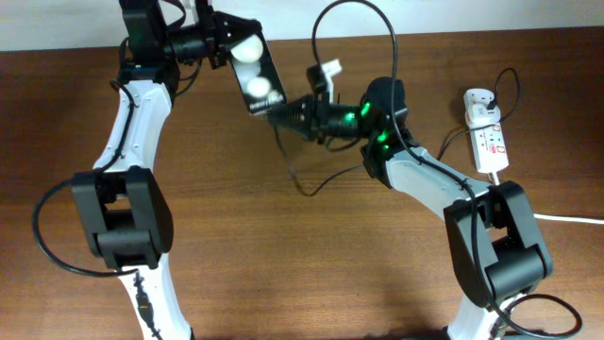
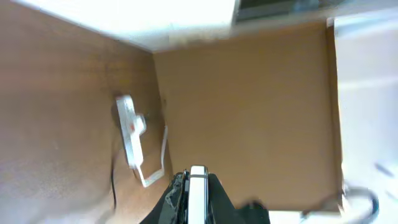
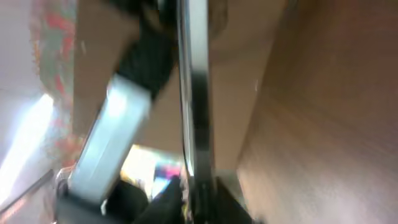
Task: Plug charger to phone and switch on socket
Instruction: 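Release the plug and move the right gripper toward the power strip switch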
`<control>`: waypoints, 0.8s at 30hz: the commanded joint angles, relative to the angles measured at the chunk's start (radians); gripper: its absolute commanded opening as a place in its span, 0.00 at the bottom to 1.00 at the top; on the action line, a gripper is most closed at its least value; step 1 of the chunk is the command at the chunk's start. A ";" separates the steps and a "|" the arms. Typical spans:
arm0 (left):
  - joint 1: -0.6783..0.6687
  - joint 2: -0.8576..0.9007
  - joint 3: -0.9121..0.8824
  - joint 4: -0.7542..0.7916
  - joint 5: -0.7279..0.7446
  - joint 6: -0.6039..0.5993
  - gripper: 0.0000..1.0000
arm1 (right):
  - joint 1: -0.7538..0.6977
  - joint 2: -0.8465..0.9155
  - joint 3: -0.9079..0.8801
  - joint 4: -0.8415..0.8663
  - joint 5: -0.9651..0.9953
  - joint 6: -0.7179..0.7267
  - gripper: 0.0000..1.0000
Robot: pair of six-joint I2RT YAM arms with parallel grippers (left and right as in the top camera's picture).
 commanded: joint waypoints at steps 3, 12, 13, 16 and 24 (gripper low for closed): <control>-0.016 0.003 0.015 0.001 0.109 0.016 0.00 | -0.010 0.006 0.012 0.006 0.096 -0.003 0.72; 0.096 0.003 0.015 -0.002 0.254 0.105 0.00 | -0.091 0.006 0.011 -0.102 -0.048 -0.212 0.99; 0.095 0.003 0.015 -0.002 0.264 0.106 0.00 | -0.104 0.006 0.011 -0.237 -0.051 -0.280 0.99; 0.092 0.003 0.015 -0.003 0.264 0.158 0.00 | -0.127 0.006 0.011 -0.467 -0.047 -0.449 0.99; 0.046 0.003 -0.025 -0.078 0.263 0.340 0.00 | -0.200 -0.090 0.012 -0.969 0.405 -0.775 0.98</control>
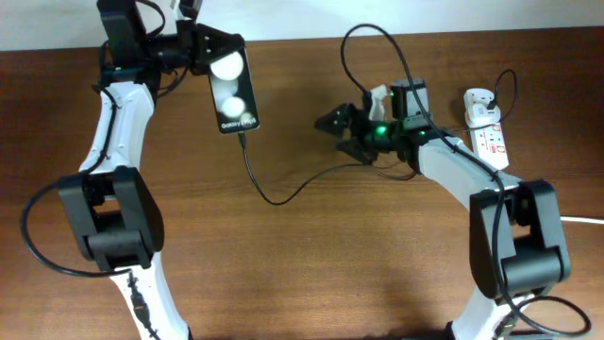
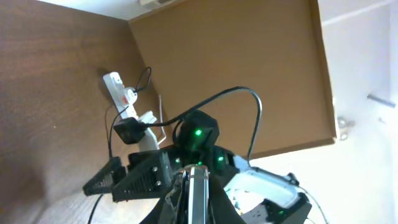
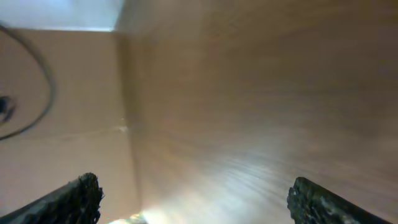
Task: Plug charger to phone and switch on socket
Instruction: 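Release the plug and move the right gripper toward the power strip switch, then lower the phone flat onto the table with the left gripper and release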
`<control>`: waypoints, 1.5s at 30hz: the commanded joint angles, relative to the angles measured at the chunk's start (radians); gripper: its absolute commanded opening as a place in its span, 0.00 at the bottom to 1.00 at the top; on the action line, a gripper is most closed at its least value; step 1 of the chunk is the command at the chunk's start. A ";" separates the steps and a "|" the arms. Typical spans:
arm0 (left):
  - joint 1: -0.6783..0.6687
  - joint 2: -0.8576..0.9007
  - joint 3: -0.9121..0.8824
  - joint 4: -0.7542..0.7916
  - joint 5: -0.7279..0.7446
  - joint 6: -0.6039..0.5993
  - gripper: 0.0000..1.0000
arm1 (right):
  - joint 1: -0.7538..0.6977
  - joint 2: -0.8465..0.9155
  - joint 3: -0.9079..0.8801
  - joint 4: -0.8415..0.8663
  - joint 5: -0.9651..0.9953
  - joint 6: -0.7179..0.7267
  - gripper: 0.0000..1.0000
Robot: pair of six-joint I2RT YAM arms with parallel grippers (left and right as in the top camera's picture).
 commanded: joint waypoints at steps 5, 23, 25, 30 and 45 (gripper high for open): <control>-0.062 0.003 -0.063 -0.009 -0.020 0.077 0.00 | -0.015 -0.139 -0.003 -0.164 0.280 -0.263 0.99; -0.069 0.003 -0.063 -0.051 -0.050 0.074 0.00 | 0.045 -0.026 -0.020 -0.531 0.568 -0.267 0.99; -0.069 0.003 -0.063 -0.050 -0.054 0.076 0.00 | 0.045 -0.026 -0.053 -0.532 0.568 -0.267 0.99; -0.113 0.003 -0.063 -0.060 -0.128 0.209 0.00 | 0.044 -0.026 -0.119 -0.565 0.570 -0.267 0.99; -0.192 0.116 -0.064 -0.472 -0.491 0.556 0.00 | 0.042 -0.027 -0.119 -0.620 0.554 -0.265 0.99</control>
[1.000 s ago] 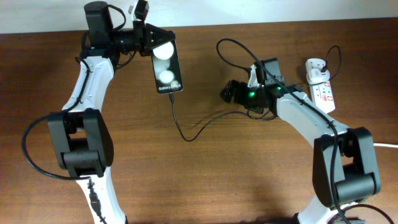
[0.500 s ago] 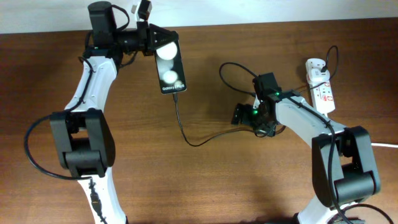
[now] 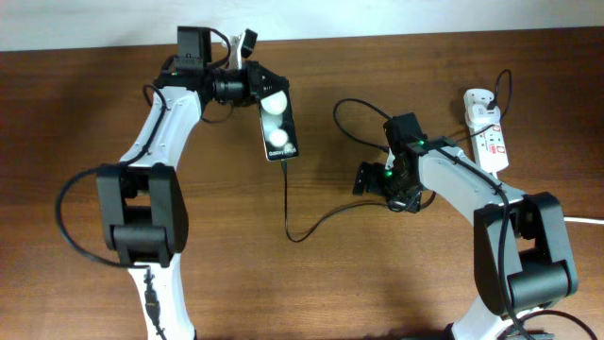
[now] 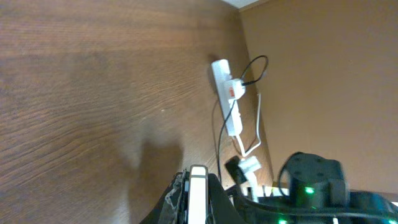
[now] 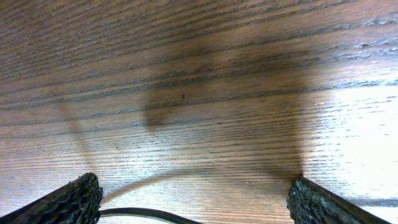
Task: Plug charger to phone and switch on socket
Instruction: 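Lower the phone flat onto the table with the left gripper and release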
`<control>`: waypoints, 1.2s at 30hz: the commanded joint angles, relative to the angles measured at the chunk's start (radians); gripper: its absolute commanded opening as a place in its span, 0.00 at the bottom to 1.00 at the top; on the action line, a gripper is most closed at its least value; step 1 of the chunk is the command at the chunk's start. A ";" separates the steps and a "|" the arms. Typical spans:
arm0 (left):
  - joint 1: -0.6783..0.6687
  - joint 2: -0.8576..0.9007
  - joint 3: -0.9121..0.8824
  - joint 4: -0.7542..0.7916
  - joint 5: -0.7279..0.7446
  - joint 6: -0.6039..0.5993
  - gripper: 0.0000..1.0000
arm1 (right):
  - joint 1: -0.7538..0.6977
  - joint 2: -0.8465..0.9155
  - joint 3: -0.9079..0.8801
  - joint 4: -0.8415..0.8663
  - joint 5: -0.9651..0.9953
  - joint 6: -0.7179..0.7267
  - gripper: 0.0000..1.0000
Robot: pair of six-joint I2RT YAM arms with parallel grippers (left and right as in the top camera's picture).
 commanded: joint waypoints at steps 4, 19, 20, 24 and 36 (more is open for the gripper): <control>-0.024 0.118 0.004 0.033 0.068 0.016 0.00 | 0.004 0.033 -0.045 -0.004 0.005 0.008 0.99; -0.117 0.134 0.004 0.043 -0.034 0.004 0.00 | -0.008 0.010 -0.002 0.145 0.023 0.031 0.99; -0.121 0.147 0.004 0.043 -0.033 0.004 0.00 | -0.016 0.010 -0.002 0.166 0.023 0.031 0.99; -0.124 0.204 0.004 0.047 -0.013 -0.041 0.00 | -0.053 0.010 -0.002 0.228 0.023 0.031 0.99; -0.146 0.206 0.004 -0.037 -0.119 -0.064 0.00 | -0.069 0.002 0.292 0.257 -0.440 -0.108 0.99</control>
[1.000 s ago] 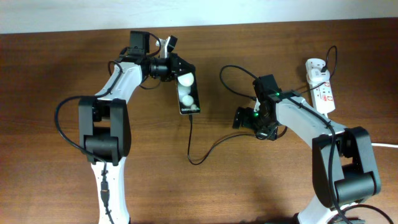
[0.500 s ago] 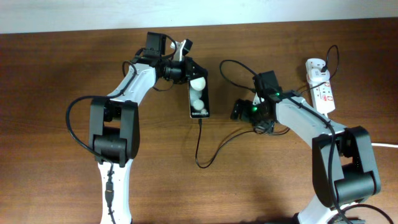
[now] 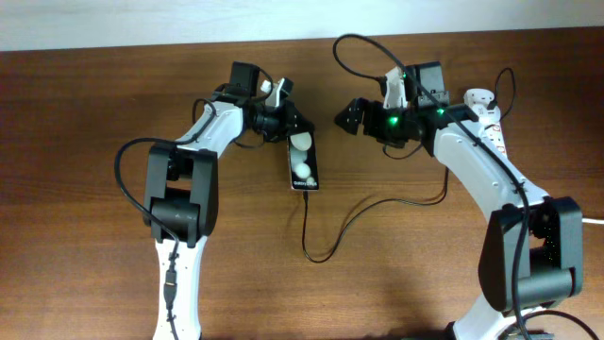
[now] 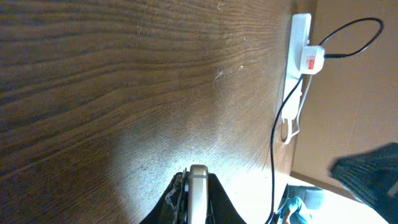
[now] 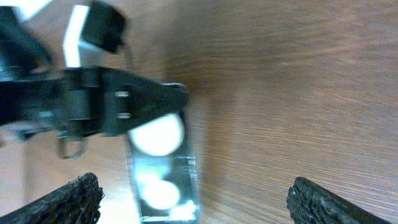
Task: Plug charger to phone and switch on socket
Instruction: 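Lower the phone flat onto the table with the left gripper and release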
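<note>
A black phone [image 3: 303, 162] with bright reflections on its screen lies face up low over the table; whether it rests on the wood I cannot tell. My left gripper [image 3: 283, 125] is shut on its top end, and the left wrist view shows the phone's edge [image 4: 198, 190] between the fingers. A black charger cable [image 3: 317, 247] is plugged into the phone's lower end and loops away to the right. My right gripper [image 3: 354, 115] stands open just right of the phone's top, empty. From the right wrist, the phone [image 5: 163, 177] shows between the wide-apart fingers [image 5: 69, 200].
A white power strip [image 4: 300, 37] with a charger adapter [image 3: 478, 98] plugged in lies at the table's far right, partly under my right arm. The slack cable crosses the table's middle. A pale wall edges the table at the back.
The phone has moved right and toward the table's middle, still in my left gripper. My right gripper, then low over the wood at centre right, is now farther back, beside the phone's top.
First my right gripper was at the lower end of the phone, which my left gripper held up at the back. Then the cable hung from the phone and my right gripper stood open, apart. The phone has since come right and down to mid-table.
</note>
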`<control>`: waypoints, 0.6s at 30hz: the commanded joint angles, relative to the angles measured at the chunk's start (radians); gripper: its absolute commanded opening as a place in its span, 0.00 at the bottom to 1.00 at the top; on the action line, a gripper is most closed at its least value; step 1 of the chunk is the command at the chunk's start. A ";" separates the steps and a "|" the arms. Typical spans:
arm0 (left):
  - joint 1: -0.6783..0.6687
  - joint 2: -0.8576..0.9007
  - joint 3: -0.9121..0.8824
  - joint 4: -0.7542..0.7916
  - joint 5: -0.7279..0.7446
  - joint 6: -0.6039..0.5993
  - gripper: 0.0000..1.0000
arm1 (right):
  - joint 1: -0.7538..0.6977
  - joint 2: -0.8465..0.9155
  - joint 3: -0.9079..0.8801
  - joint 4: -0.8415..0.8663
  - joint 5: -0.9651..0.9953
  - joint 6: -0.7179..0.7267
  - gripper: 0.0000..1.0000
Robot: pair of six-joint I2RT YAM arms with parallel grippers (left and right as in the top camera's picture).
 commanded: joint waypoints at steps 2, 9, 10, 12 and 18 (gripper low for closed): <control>-0.049 0.000 0.008 -0.012 -0.021 -0.014 0.00 | -0.005 0.002 0.069 0.006 -0.229 -0.017 0.99; -0.084 0.000 0.008 -0.068 -0.108 -0.024 0.21 | -0.011 0.002 0.085 0.006 -0.286 -0.016 0.99; -0.084 0.000 0.008 -0.068 -0.108 -0.024 0.24 | -0.012 0.002 0.085 0.005 -0.293 -0.013 0.99; -0.084 0.000 0.008 -0.068 -0.108 -0.024 0.35 | -0.012 0.002 0.085 0.005 -0.293 -0.013 0.99; -0.068 0.000 0.008 -0.072 -0.111 -0.024 0.99 | -0.012 0.002 0.085 0.005 -0.293 -0.013 0.99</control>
